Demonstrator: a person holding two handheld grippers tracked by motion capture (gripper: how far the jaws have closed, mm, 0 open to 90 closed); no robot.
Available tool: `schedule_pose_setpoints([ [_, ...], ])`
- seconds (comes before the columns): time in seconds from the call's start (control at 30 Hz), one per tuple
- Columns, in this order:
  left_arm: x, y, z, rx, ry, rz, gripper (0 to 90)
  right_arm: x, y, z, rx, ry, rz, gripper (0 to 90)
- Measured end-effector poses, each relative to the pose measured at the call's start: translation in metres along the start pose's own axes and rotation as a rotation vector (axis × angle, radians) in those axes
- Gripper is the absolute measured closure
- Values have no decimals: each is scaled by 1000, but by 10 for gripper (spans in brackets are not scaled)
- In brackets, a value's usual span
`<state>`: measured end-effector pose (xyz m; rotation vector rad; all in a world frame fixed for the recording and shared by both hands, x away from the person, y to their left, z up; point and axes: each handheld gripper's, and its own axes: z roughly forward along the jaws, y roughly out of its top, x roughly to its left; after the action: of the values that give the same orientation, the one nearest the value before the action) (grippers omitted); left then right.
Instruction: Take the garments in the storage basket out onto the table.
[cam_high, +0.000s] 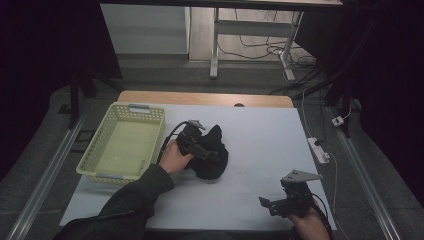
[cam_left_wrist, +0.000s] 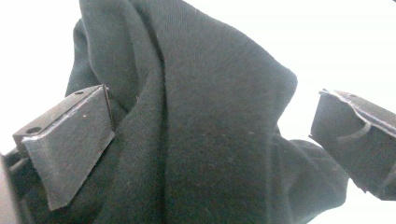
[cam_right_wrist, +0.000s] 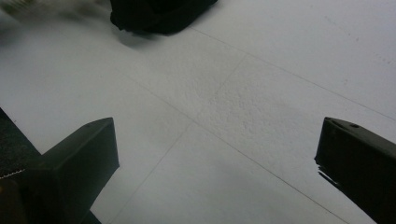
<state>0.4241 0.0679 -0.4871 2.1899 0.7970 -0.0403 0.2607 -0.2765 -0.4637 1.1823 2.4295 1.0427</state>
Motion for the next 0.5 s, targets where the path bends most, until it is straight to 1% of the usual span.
schedule_pose_setpoints([
  [0.1, -3, 0, -4, -12, -13, 0, 0, 0, 0, 0, 0, -3, 0, 0],
  [0.17, -4, 0, -5, -7, -21, 2, 0, 0, 0, 0, 0, -2, 0, 0],
  [0.33, -8, -2, -11, -17, -13, 16, 0, 0, 0, 0, -6, 0, 1, 0],
  [0.5, -10, -4, -19, -39, -16, 19, 0, 0, 0, -1, -11, 1, 2, 0],
])
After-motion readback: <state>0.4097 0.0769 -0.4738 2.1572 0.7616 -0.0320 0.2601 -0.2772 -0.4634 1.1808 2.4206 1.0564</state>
